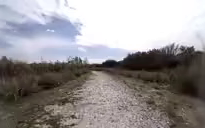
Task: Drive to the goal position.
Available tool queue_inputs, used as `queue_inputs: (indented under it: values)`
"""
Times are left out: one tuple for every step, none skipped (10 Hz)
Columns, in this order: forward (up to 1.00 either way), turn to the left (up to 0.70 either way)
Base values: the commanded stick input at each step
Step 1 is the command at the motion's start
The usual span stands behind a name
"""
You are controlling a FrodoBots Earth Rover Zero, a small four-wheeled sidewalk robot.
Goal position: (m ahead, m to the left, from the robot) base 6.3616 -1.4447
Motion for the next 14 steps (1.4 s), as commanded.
queue_inputs:
  values:
    - [0.7, 0.0]
    - [0.7, 0.0]
    - [0.7, 0.0]
    - [0.7, 0.0]
    - [0.7, 0.0]
    - [0.7, 0.0]
    - [0.7, 0.0]
    - [0.7, 0.0]
    - [0.7, 0.0]
    - [0.7, 0.0]
    - [0.7, 0.0]
    - [0.7, 0.0]
    - [0.7, 0.0]
    - [0.7, 0.0]
